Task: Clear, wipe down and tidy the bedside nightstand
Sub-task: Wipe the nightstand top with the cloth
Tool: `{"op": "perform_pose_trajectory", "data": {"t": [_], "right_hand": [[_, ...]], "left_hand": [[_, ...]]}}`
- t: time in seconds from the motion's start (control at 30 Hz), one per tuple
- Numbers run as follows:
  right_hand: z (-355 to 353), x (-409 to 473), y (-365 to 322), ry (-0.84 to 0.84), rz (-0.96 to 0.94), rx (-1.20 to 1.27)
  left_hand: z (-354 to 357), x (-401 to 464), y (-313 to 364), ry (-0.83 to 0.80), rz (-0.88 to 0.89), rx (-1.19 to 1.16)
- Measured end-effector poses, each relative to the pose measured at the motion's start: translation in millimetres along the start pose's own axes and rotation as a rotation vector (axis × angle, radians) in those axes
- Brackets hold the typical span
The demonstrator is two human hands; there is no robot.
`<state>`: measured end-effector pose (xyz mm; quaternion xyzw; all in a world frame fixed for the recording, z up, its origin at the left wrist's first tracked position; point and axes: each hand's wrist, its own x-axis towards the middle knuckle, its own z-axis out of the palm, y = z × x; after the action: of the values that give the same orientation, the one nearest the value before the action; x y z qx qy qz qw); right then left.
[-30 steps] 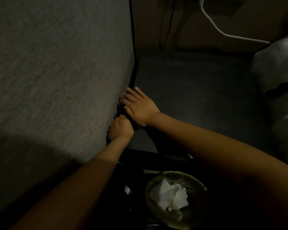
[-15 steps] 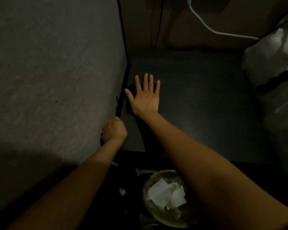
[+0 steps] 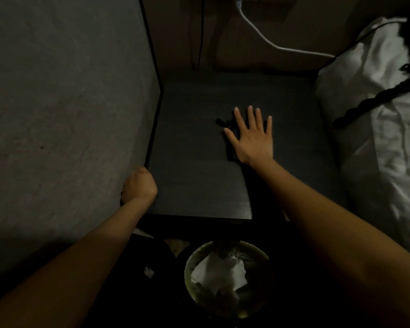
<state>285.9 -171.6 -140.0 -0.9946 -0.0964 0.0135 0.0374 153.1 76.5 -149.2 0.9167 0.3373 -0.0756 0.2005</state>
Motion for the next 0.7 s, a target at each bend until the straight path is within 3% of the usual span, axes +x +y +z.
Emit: {"op": "perform_pose_trajectory", "data": {"t": [0.3,0.7], "right_hand": [[-12,-17,129,-0.007,0.198,0.010],[-16,8,158,0.018,0.322,0.128]], "left_hand": [[0,1,-1,0.009,0.037,0.058],[-1,0,1,0.036,0.016,0.001]]}}
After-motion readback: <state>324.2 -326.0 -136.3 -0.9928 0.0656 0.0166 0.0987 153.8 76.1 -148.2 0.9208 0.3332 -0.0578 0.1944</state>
